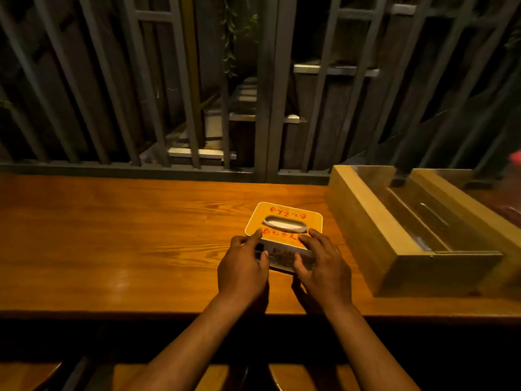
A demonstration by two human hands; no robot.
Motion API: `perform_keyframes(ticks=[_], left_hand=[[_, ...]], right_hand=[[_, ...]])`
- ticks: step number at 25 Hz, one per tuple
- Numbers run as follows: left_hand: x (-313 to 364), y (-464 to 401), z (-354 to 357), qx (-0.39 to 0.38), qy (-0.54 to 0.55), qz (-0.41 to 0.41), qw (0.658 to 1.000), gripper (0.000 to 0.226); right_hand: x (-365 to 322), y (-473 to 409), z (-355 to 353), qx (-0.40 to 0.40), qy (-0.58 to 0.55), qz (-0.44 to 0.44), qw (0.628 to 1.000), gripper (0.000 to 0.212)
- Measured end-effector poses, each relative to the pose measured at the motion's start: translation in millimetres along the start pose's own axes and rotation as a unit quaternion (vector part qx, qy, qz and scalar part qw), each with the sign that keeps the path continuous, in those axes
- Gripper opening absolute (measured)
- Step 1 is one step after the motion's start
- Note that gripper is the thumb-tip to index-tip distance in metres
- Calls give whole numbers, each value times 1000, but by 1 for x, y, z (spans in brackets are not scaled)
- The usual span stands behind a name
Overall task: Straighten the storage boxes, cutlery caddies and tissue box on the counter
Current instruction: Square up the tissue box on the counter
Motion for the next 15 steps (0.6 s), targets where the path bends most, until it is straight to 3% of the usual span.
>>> perform_keyframes(ticks=[7,15], left_hand=[[39,19,54,14,-68,-19,997,60],[66,-27,73,-14,-213,71,974,52]], right_hand=[[61,-16,-11,-29,-4,-22,999,46],[67,-58,1,-71,120,2,990,53]])
Point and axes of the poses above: each hand's wrist, its own y-axis away from the middle knuckle, its own z-axis out of the palm, x = y × z, the point moved 10 cm from there along -y, towards the middle knuckle, and after that the axes turned 14 degrees about y, right-handed, at the moved point
